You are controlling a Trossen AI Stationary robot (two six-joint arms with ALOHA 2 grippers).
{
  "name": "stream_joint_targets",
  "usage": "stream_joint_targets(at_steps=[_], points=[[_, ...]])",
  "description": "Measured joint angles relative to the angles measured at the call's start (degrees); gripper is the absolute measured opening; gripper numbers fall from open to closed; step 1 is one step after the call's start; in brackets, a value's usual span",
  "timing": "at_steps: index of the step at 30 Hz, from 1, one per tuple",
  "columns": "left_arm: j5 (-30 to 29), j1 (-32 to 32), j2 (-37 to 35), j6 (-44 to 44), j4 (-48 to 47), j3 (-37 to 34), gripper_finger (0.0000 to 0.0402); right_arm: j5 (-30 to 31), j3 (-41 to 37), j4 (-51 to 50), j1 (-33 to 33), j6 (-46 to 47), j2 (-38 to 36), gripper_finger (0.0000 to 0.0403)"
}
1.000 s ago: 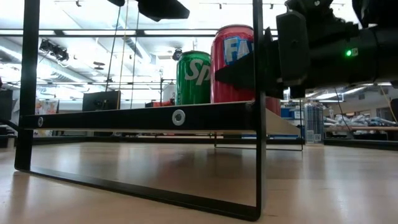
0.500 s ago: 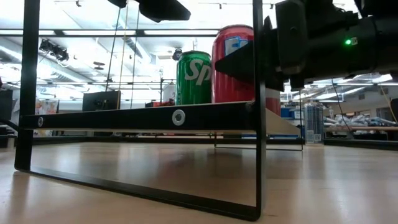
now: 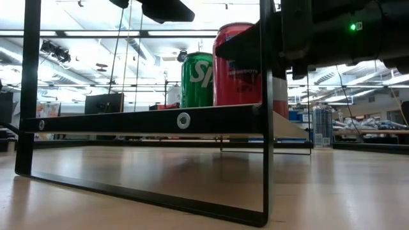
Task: Place canned beverage on shelf
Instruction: Put the red soda can on the shelf
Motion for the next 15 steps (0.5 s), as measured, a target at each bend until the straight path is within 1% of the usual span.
stream_joint_targets(at_steps=[3,9,15], points=[[0.02,0.0,0.0,-0.02,-0.32,0.0,0.0396,0.31,0.04,-0.71,0.0,-0.47,-0.95,0.0362],[0.02,0.0,0.0,-0.17,-0.57,0.0,0.0396,0.68,0.06,-0.54,-0.58,-2.19,-2.2,0.0397],[0.07,0.0,0.0,-0.16,-1.0,0.0,0.0396,-0.97,0.06,-0.5,-1.36,-4.7,-3.78,0.0399]])
